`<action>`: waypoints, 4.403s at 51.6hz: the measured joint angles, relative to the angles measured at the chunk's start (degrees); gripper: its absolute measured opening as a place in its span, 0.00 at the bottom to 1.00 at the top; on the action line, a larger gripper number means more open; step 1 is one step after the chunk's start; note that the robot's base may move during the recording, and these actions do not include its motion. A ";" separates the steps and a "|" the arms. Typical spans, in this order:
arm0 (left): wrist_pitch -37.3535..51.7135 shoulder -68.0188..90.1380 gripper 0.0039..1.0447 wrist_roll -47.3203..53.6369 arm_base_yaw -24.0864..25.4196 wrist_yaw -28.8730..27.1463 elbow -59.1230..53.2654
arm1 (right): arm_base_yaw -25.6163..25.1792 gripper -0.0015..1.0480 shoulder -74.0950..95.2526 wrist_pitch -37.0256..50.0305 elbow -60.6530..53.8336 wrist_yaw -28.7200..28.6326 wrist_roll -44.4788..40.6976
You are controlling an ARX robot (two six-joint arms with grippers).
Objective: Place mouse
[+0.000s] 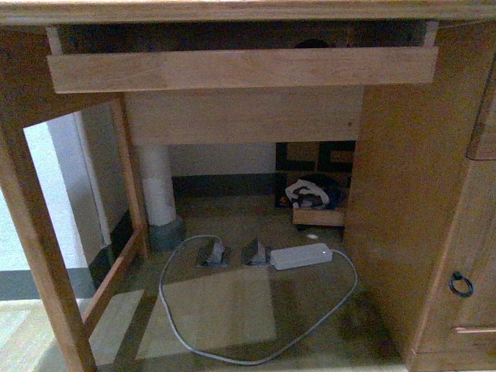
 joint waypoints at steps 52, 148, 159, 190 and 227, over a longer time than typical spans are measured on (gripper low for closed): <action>-0.11 0.00 0.94 0.00 0.04 -0.07 0.00 | 0.00 0.94 0.00 -0.04 0.00 -0.02 -0.04; 73.79 107.36 0.94 -71.49 -3.98 -0.37 17.38 | 0.00 0.94 0.00 -0.07 0.00 0.02 0.00; 73.72 112.98 0.94 -72.19 -7.61 -3.87 23.76 | 0.00 0.94 0.00 -0.07 0.00 0.02 0.00; 73.77 117.13 0.94 -71.80 -8.17 -4.79 30.40 | 0.00 0.94 0.00 -0.07 0.00 0.02 0.00; 75.34 127.01 0.53 -81.46 -8.98 -4.07 40.35 | 0.00 0.94 0.00 -0.07 0.00 0.02 0.00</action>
